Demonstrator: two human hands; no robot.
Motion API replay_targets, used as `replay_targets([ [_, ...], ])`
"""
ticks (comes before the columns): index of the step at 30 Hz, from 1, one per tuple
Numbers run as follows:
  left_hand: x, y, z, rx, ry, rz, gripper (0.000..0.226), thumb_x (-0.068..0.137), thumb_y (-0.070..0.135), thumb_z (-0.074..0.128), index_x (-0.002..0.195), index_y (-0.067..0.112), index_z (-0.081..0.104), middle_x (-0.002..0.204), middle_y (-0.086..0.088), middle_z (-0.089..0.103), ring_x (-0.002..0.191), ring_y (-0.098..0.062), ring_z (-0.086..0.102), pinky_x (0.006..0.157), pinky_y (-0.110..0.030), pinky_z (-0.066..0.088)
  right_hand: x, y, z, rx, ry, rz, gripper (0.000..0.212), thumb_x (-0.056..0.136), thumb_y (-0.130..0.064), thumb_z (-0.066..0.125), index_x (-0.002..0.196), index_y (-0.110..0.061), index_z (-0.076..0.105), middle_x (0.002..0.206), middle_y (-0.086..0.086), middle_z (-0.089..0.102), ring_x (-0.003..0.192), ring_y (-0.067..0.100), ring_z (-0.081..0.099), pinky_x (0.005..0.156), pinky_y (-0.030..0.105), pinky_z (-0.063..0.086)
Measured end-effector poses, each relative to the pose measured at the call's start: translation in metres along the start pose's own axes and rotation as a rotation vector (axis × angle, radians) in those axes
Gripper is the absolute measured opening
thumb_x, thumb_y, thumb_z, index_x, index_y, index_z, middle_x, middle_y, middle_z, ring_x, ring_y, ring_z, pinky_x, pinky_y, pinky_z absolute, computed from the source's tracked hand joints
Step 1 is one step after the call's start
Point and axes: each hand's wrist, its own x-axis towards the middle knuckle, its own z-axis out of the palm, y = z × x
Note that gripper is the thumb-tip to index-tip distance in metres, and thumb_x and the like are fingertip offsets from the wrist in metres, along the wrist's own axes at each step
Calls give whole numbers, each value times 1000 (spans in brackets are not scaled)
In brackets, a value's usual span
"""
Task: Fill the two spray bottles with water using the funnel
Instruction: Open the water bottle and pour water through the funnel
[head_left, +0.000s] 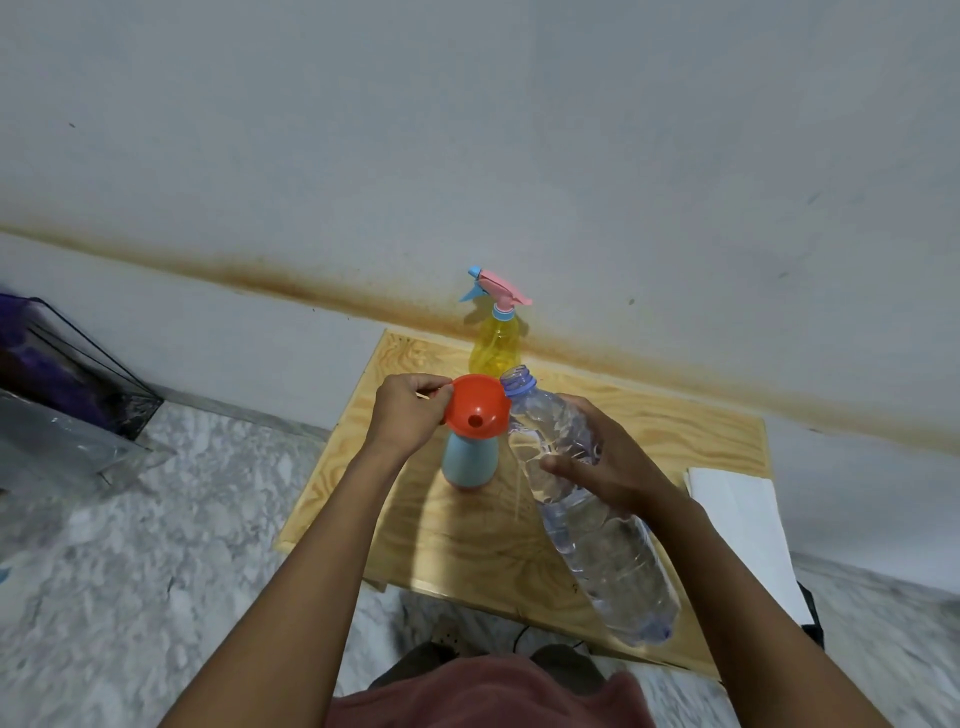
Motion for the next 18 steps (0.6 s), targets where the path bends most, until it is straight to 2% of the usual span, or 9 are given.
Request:
replay_targets([
  [3,0,0,1,-11,4,-3,12,91,13,68,98,10,77,87,0,72,76,-20,72,72,-28,60,2,5,0,3,-23,16,64,69,-67,73,127,-56,47,125,-23,64,111,1,64,96,37,54],
  [6,0,0,0,-14,7,6,13,91,13,68,100,9,77,89,-1,72,77,-18,72,67,-21,57,4,7,0,5,-46,33,69,69,-66,74,132,-46,51,123,-18,66,110,4,65,96,42,54],
  [11,0,0,1,-11,10,9,14,91,13,68,101,9,77,87,1,71,72,-15,71,61,-15,53,5,8,0,10,-90,48,66,73,-63,73,132,-44,52,122,-22,66,110,0,65,92,35,55],
  [13,0,0,1,-10,13,14,14,91,13,68,101,9,77,86,2,70,71,-13,70,60,-14,53,5,8,0,31,-102,64,66,73,-63,73,133,-41,54,118,-22,68,105,0,66,83,29,55],
  [15,1,-1,1,-5,13,18,14,91,13,67,100,9,77,86,2,71,71,-13,70,62,-16,55,5,7,-1,48,-115,75,63,75,-60,74,131,-41,54,111,-24,70,98,1,69,72,20,52],
  [18,1,-1,1,-14,10,15,14,91,13,68,100,8,77,83,4,70,71,-16,71,70,-27,60,6,9,-1,47,-122,87,57,80,-51,77,131,-40,55,110,-24,70,97,2,70,72,19,52],
])
